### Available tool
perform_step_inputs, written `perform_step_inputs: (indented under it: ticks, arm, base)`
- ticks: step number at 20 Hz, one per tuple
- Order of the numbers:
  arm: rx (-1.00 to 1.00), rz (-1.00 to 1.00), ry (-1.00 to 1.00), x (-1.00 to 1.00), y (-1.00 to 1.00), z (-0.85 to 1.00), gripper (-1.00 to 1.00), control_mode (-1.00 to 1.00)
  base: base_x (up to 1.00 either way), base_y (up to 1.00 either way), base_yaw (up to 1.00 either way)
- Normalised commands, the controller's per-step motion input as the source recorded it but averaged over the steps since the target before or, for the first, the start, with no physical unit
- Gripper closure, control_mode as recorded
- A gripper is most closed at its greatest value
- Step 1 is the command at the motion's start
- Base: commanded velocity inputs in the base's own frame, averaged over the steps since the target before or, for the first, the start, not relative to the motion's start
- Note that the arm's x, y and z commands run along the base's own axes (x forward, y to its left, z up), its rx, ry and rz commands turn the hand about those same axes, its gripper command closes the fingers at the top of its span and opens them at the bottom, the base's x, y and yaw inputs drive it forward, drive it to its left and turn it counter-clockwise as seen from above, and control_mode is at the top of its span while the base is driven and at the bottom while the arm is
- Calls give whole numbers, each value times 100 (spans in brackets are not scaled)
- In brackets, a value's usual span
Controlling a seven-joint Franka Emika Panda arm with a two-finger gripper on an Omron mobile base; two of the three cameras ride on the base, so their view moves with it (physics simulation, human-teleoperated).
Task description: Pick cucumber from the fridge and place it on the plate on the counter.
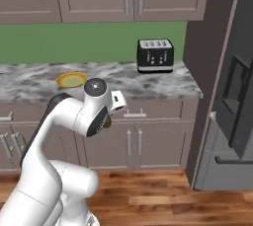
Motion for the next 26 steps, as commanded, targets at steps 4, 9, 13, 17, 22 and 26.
perform_step_inputs:
  ticks: [4, 9, 13, 17, 22, 26]
  arm:
    - [0, 0, 0, 0, 0, 0, 100, 100]
    - [0, 0, 0, 0, 0, 0, 100, 100]
    - [0, 0, 0, 0, 0, 0, 100, 100]
    - [0, 0, 0, 0, 0, 0, 100, 100]
    - [0, 0, 0, 0, 0, 0, 100, 100]
    - [0, 0, 0, 0, 0, 0, 100, 100]
  base:
    - [59, 40, -4]
    - [57, 39, -3]
    - [46, 54, -1]
    - [39, 64, 0]
    - [43, 46, 0]
    - [49, 29, 0]
